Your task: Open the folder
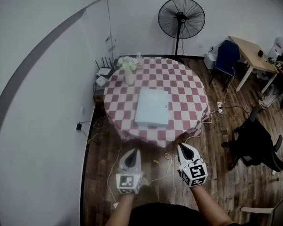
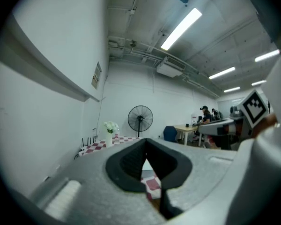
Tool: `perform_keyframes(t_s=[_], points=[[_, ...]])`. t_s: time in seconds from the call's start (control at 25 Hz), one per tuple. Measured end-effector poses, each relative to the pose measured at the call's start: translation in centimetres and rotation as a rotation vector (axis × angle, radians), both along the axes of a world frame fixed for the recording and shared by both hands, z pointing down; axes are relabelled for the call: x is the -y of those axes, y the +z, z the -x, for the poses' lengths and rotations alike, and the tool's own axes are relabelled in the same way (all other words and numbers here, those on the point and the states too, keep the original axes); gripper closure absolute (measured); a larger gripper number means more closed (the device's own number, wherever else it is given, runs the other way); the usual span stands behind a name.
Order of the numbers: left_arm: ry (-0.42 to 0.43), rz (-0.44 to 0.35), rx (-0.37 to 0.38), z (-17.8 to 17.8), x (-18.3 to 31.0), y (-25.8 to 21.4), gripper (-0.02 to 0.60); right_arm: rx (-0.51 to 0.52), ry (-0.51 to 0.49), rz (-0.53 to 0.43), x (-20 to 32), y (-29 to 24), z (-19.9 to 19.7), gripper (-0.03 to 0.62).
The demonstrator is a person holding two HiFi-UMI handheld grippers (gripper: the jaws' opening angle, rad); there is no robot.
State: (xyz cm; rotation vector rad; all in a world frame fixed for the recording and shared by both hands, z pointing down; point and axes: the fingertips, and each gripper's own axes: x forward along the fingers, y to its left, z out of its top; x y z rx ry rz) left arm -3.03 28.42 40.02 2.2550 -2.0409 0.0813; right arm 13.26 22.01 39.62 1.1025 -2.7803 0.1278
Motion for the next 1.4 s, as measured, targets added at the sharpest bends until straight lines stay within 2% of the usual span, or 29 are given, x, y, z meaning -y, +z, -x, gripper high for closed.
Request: perform_keyframes(t_s=[0.24,0.32,0.56,0.92,1.24,1.4], points=[[0.064,0.025,-0.050,5.9,6.2,1.3,0.578,-0.033,0.062,0.027,5.8,0.6,5.5,0.592],[0.095,0.034,-0.070,6.6,8.2,1.9,0.578,-0.023,0.093,0.048,7.4,1.1,6.7,0.592],[0.193,0.050,-0.056,7.5,12.5,3.3,0.577,-0.005,0.173,0.115,10.5,3.2,8.7,0.592],[0.258,0.085,-0.077,6.8,17.0,5.4,0.577,-0.111,0.189,0.091,13.4,5.8,8.7,0.592],[0.313,0.130,-0.032,3.6,22.7,8.8,0.577,-0.092,0.186,0.114,18.4,7.6,7.2,0.592],[0.350,0.203,-0.013,1.4,25.7,11.1,0.577,-0.089,0.178,0.145,21.7,9.0,6.3,0.592]])
